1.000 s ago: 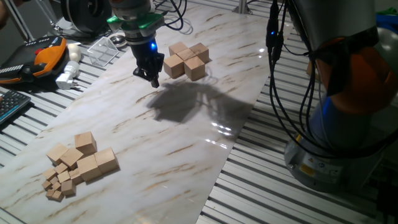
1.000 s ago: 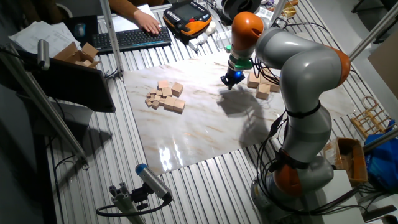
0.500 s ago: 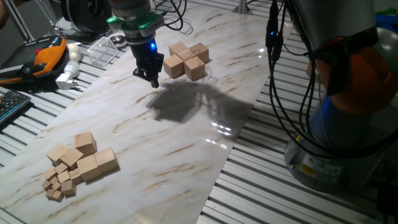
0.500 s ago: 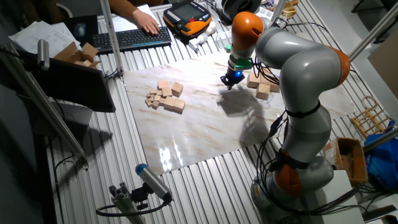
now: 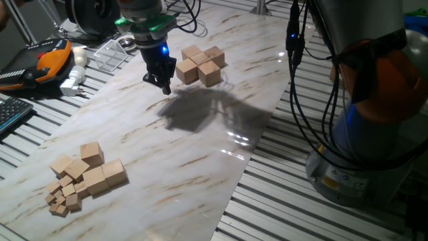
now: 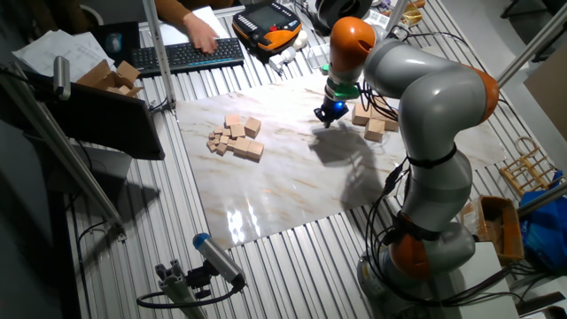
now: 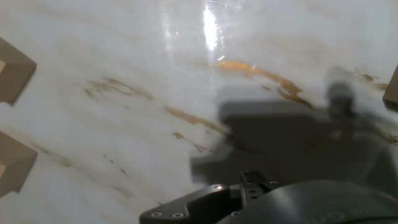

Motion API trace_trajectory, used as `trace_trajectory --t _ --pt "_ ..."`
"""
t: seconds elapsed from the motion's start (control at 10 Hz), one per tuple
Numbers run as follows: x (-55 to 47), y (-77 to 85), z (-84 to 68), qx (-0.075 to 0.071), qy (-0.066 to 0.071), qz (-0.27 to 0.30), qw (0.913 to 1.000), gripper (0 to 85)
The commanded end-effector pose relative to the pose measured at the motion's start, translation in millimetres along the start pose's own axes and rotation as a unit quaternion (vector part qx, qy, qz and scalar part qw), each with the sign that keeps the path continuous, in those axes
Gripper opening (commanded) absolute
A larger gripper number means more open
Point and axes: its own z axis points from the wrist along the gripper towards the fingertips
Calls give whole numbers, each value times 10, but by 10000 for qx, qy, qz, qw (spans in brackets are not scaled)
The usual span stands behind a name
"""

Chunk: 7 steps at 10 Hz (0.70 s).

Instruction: Stack the blocks into a cross shape

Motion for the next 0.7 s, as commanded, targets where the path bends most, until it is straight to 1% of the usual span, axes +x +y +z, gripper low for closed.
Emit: trace_trajectory --t 0.0,0.3,0.6 --pt "2 1 0 2 7 0 10000 0" --pt "-10 3 4 0 -9 -31 10000 0" --pt "-11 2 5 10 14 -53 10000 0"
